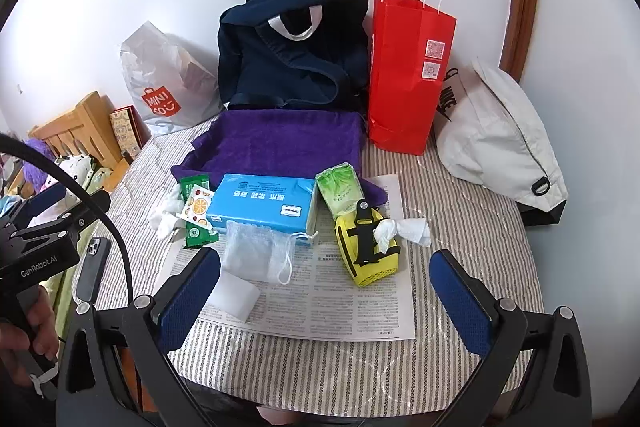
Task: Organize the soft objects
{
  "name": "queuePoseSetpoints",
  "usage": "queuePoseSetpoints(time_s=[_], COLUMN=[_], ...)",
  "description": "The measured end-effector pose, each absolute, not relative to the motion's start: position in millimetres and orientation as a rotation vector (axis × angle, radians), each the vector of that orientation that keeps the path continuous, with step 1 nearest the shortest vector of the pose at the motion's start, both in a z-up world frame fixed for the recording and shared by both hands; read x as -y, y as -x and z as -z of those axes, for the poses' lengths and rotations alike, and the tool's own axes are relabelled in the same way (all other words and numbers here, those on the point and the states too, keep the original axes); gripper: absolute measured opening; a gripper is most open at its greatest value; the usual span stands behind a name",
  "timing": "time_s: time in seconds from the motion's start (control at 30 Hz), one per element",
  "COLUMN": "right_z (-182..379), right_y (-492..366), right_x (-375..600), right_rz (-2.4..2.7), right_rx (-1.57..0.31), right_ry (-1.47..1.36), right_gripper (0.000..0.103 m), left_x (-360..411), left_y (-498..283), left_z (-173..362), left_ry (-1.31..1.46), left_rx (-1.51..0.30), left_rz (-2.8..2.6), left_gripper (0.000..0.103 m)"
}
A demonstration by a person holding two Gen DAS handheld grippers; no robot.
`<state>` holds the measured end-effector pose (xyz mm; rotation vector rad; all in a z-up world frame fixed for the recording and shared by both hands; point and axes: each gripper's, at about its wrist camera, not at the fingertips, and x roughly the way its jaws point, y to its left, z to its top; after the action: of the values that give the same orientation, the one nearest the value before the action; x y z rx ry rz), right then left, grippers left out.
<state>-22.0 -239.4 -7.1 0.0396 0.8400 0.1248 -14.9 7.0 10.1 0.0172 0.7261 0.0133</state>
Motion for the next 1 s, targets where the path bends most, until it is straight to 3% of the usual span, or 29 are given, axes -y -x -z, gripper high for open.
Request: queuePoseSetpoints(time_s=[1.0], right_z=[3.9], right_y=[25.0], right_x=[236.9], right_rz=[-0.130], right_rx=[-0.833], right_ry=[-0.041], right_gripper=[0.103], left_x=[-6.8], left_y=[17.2], left_z=[-13.4], left_ry=[-0.016], left_rx=[-0.721], left_rz=[-0.015], left_gripper=[0.103])
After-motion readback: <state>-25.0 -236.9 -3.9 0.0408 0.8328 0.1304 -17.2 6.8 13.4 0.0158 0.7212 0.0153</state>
